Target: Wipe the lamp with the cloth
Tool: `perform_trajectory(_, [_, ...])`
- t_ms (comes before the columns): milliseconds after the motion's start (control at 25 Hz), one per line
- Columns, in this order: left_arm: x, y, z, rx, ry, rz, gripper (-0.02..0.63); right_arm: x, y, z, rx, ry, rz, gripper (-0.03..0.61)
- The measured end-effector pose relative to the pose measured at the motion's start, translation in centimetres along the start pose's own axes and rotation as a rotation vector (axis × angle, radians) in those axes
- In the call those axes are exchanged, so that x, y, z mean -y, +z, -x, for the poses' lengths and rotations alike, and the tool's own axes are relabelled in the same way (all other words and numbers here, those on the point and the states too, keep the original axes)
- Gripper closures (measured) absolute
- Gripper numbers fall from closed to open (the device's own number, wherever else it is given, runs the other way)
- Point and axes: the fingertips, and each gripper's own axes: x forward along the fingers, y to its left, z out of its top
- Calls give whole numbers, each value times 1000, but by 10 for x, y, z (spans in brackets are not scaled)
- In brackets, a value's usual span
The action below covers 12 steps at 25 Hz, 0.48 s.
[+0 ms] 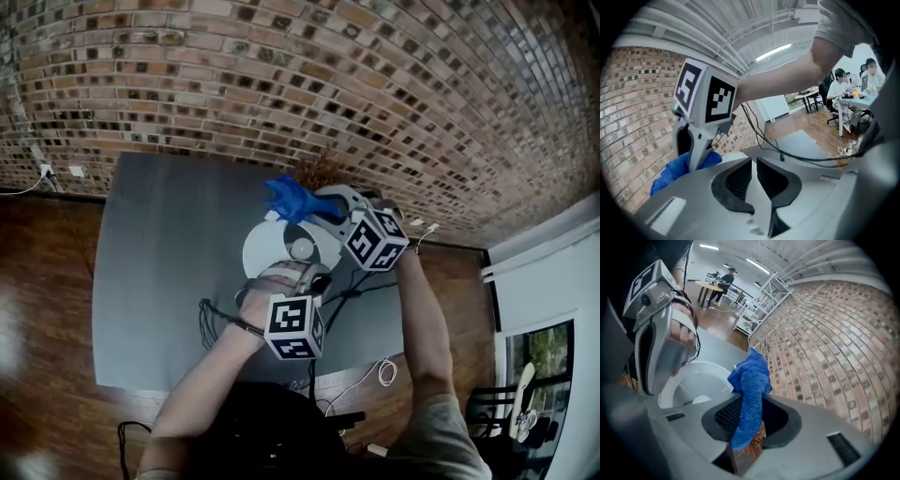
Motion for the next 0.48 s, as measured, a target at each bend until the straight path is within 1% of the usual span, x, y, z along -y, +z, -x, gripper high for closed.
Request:
perform_trajectory(80, [0,0,-1,2,5,-3,578,-3,-17,12,-28,-8,-37,468])
perform_trajectory(160, [2,1,-2,5,8,-3,577,-8,-32,27,-44,-20,-101,468])
perform_trajectory(320, [-2,1,-3,7,25,15,575,-34,-48,55,-65,-23,-300,468])
perform_trajectory(400, [-4,1,-3,15,27,27,578,-55,-46,64,-34,4,-400,469])
perform_trajectory(480, [-4,2,-3,20,39,22,577,-74,-39,75,32,51,-502,469])
